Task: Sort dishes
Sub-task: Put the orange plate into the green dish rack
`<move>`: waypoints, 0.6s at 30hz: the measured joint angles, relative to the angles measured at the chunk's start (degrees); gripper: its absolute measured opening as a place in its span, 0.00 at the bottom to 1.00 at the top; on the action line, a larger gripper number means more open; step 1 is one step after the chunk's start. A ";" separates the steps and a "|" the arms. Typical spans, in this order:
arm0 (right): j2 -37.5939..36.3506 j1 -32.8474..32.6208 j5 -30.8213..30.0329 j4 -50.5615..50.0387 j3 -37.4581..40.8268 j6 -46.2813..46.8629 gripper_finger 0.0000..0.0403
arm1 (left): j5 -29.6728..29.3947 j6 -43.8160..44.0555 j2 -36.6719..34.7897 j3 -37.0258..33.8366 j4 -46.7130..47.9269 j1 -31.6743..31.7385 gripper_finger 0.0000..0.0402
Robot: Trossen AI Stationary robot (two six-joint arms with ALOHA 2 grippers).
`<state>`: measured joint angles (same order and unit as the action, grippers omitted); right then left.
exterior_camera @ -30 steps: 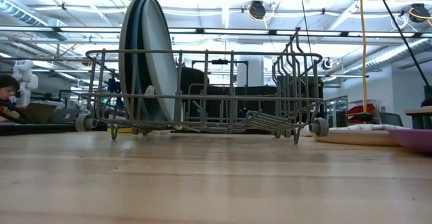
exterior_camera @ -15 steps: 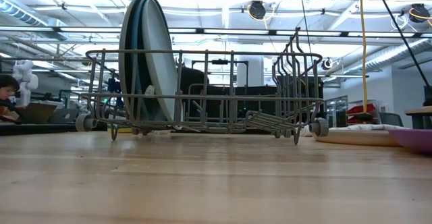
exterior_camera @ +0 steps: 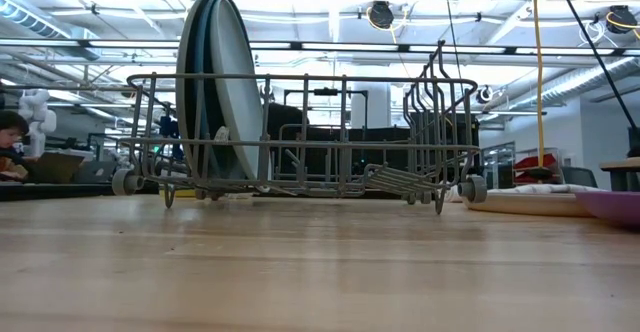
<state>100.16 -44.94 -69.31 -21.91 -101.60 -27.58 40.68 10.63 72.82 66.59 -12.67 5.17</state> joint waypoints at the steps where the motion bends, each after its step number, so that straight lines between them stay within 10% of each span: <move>1: 0.09 0.11 -0.85 0.36 0.00 -3.21 0.38 | -1.25 2.40 0.04 0.00 0.11 0.53 0.04; 10: 0.92 0.25 -12.78 0.72 -0.02 -29.00 0.49 | -13.89 21.81 0.56 -0.35 -2.65 5.66 0.04; 18: 2.19 0.25 -13.49 -6.58 -0.02 -30.30 0.56 | -17.73 25.47 1.09 -0.37 -0.71 8.45 0.04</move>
<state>102.35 -44.69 -82.80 -28.49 -101.62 -57.88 22.94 36.11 73.91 66.22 -13.38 13.62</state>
